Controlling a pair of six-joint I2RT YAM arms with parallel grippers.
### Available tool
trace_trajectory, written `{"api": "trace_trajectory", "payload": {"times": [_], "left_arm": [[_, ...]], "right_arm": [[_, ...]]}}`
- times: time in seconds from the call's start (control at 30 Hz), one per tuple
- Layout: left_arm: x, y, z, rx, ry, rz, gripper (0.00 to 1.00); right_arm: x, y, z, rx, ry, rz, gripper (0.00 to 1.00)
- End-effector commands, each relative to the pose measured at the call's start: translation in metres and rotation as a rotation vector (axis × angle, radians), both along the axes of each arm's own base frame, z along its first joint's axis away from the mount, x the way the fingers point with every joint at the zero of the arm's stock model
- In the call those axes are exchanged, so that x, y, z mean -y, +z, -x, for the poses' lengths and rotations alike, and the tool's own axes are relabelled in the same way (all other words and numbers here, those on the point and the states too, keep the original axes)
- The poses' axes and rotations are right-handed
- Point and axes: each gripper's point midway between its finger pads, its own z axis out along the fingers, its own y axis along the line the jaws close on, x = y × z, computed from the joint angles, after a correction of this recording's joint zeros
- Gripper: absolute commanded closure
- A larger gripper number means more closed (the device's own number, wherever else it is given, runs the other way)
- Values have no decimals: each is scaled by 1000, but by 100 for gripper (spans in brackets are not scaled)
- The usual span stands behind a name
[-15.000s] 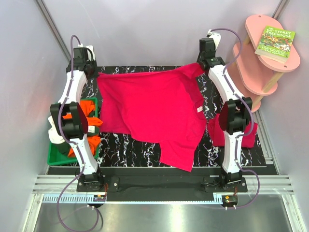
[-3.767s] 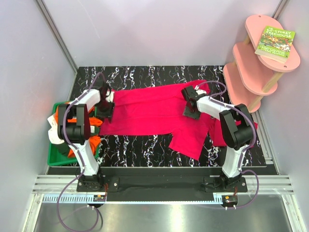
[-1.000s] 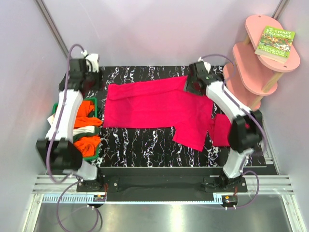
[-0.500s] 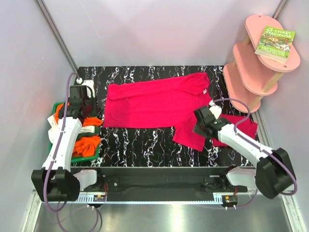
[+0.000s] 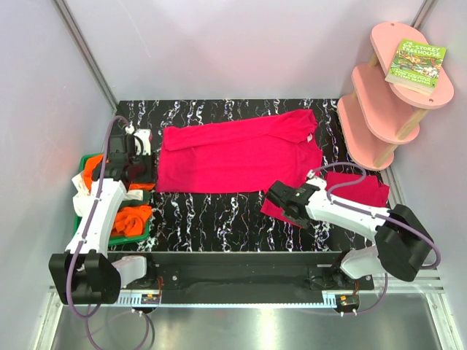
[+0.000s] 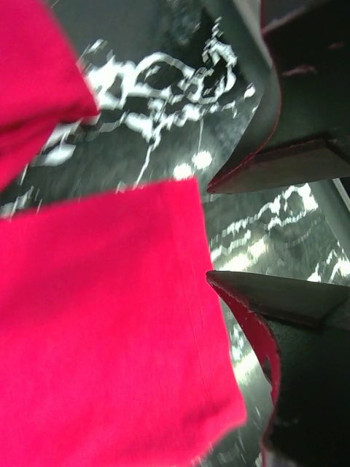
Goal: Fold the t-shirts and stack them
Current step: Grap the side of the flattened tshirt closest away from the robot with both arms
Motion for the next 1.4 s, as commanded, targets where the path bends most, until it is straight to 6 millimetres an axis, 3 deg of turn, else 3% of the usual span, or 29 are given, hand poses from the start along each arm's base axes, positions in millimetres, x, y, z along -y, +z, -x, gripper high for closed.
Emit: {"api": "trace_trajectory", "payload": {"times": [0.0,0.17,0.37,0.87,1.23,1.37], "left_arm": [[5,5,-7,30,-34,22,51],[4,0,-9,9,-19,20,50],[-4,-8,-17,-32,6,-15,50],[-4,-5,-13,-21,-2,-22,49],[-1,-7,-18,-36,-27,-14,49],[-2,-12,-18,-58,-34,-15,49]], "right_arm": [[31,1,15,70,-172,25,46],[44,2,16,104,-181,34,46],[45,-21,30,21,-153,45,48],[27,-27,6,40,-137,56,48],[26,-34,4,46,-195,59,48],[23,-41,6,15,-211,58,58]]}}
